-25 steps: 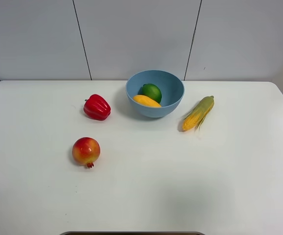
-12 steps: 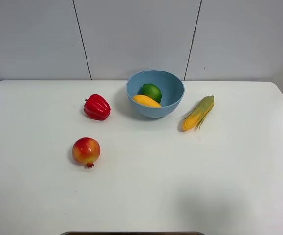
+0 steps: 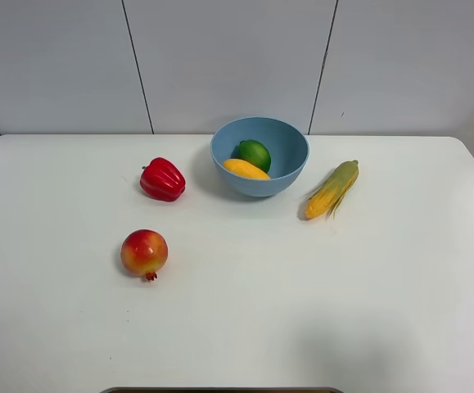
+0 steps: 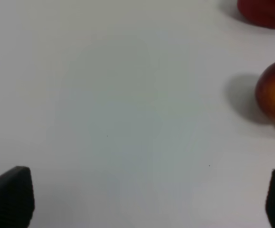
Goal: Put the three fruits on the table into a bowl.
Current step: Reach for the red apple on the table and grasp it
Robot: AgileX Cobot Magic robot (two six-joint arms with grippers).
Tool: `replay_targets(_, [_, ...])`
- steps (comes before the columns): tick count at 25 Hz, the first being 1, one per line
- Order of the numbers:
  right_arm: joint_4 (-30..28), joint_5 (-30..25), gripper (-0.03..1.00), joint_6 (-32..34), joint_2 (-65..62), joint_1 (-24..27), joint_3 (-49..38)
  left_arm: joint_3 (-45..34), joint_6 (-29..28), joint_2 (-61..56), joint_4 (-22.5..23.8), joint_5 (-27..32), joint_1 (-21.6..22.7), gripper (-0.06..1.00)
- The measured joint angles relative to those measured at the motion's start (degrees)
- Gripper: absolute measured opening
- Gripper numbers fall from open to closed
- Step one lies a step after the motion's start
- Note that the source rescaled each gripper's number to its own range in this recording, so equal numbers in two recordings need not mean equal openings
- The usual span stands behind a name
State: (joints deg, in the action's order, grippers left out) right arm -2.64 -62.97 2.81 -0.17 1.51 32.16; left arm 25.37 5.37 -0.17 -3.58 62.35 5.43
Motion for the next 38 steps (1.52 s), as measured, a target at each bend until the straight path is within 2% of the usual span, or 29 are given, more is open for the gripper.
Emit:
replay_targets(33, [0.0, 0.0, 1.0, 0.0, 0.0, 0.0, 0.0, 0.0, -0.4, 0.0, 0.1, -0.1, 0.0, 1.0])
replay_targets(38, [0.0, 0.0, 1.0, 0.0, 0.0, 0.0, 0.0, 5.4, -0.6, 4.7, 0.2, -0.1, 0.0, 1.0])
